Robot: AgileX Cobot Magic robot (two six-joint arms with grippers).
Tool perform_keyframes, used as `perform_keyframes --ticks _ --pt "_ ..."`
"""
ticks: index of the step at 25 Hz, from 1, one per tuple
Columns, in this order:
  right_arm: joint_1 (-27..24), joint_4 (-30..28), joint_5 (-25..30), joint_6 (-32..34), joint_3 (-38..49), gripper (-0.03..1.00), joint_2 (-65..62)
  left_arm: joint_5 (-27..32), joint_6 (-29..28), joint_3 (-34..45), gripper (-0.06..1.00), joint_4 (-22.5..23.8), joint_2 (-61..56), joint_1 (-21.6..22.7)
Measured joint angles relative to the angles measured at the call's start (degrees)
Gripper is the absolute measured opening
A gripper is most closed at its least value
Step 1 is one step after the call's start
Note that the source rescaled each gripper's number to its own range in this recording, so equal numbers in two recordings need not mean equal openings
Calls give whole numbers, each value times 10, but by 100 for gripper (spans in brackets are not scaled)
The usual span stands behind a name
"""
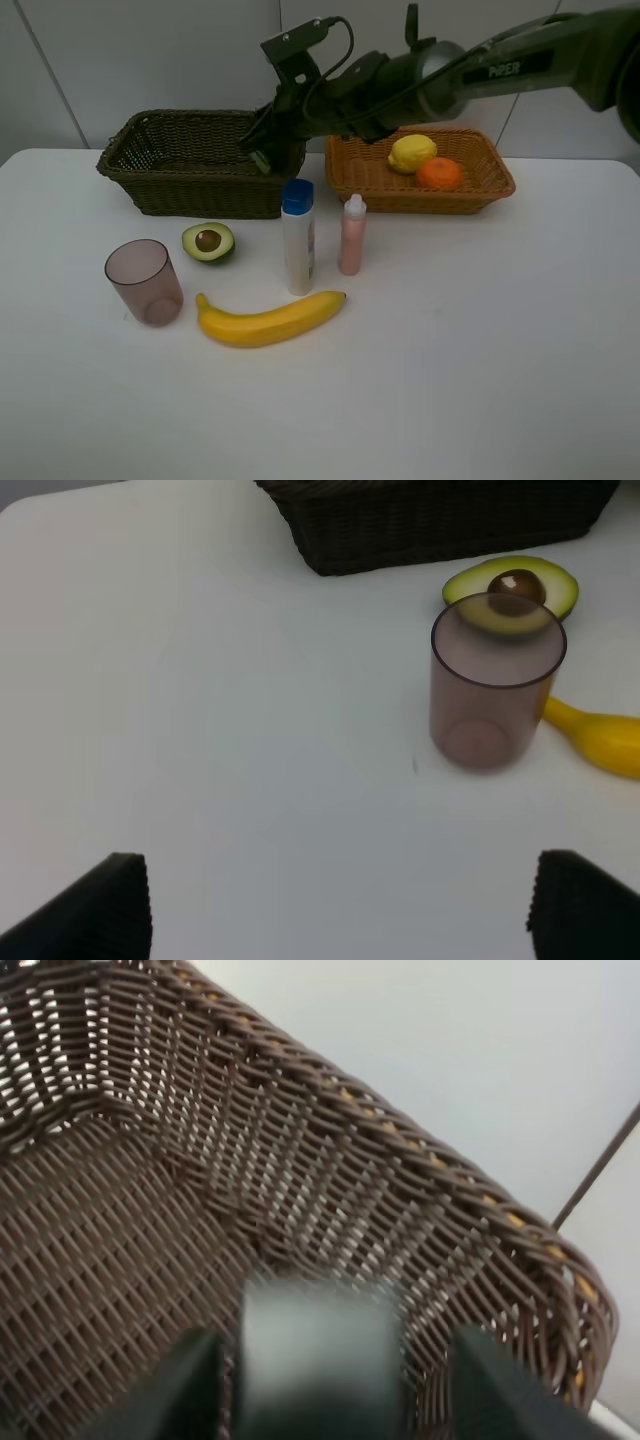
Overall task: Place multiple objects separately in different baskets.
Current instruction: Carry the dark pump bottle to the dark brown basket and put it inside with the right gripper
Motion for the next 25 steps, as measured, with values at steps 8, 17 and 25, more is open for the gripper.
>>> perform_keyframes --ticks 8,17,25 --pt "0 39 25 1 0 78 0 0 0 0 100 0 0 0" --pt "0 53 27 1 0 99 0 0 0 0 100 0 0 0" --pt "0 30 26 1 0 100 0 0 0 0 100 0 0 0"
